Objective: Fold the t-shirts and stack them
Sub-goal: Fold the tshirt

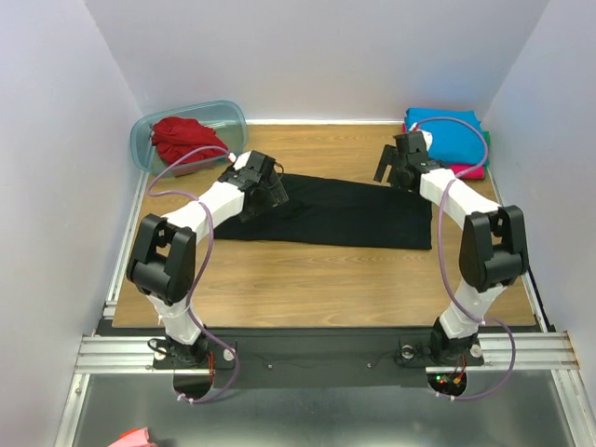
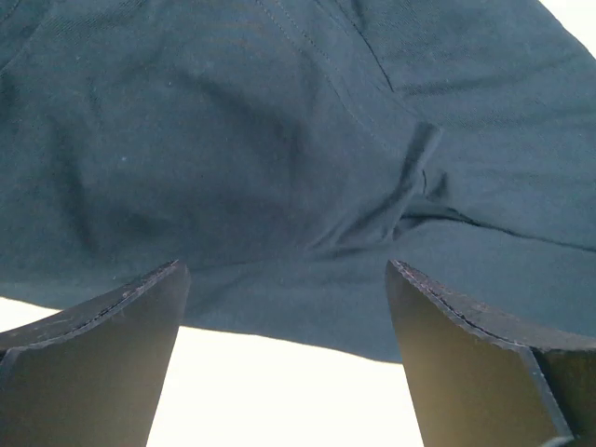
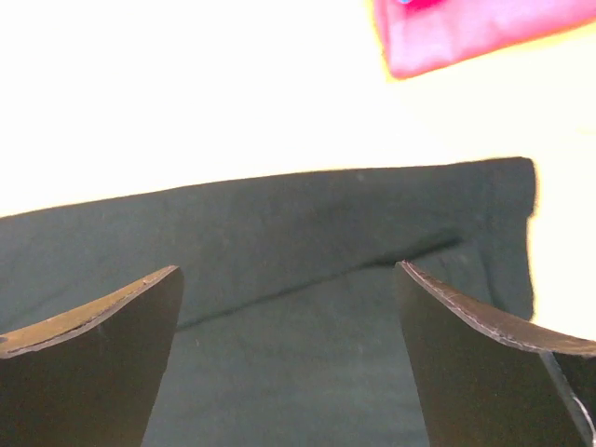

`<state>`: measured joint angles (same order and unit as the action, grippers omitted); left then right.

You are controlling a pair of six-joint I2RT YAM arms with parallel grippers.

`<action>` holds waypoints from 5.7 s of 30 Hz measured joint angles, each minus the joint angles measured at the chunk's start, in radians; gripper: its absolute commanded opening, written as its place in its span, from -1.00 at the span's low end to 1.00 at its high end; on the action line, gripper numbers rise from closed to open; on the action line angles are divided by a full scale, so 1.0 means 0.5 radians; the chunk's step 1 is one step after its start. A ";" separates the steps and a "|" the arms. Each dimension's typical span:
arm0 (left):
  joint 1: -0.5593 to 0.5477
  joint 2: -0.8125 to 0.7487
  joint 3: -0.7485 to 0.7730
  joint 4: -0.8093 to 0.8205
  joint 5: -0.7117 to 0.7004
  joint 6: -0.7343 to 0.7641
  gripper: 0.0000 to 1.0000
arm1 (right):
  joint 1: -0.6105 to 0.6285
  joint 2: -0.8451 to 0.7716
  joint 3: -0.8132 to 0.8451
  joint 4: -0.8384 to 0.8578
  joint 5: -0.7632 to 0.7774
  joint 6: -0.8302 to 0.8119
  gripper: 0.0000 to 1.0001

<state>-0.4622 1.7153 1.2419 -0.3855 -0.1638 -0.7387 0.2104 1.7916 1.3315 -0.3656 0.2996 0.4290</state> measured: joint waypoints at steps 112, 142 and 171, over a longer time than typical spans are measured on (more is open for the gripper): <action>-1.350 -0.355 -0.809 0.169 0.119 -0.476 -0.16 | 0.925 -1.131 -1.683 0.184 -0.892 0.857 -0.21; -1.497 -0.605 -0.810 -0.496 0.065 -0.690 -0.79 | 0.925 -1.092 -1.727 0.298 -0.916 0.916 -0.50; -0.480 -0.296 -0.278 0.069 0.025 -0.045 0.97 | 0.875 -0.341 -0.438 -0.068 -0.505 0.409 1.00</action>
<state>-0.7021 1.5673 1.1027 -0.3508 -0.1513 -0.7612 0.6479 1.6211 1.1126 -0.3996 0.0471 0.6334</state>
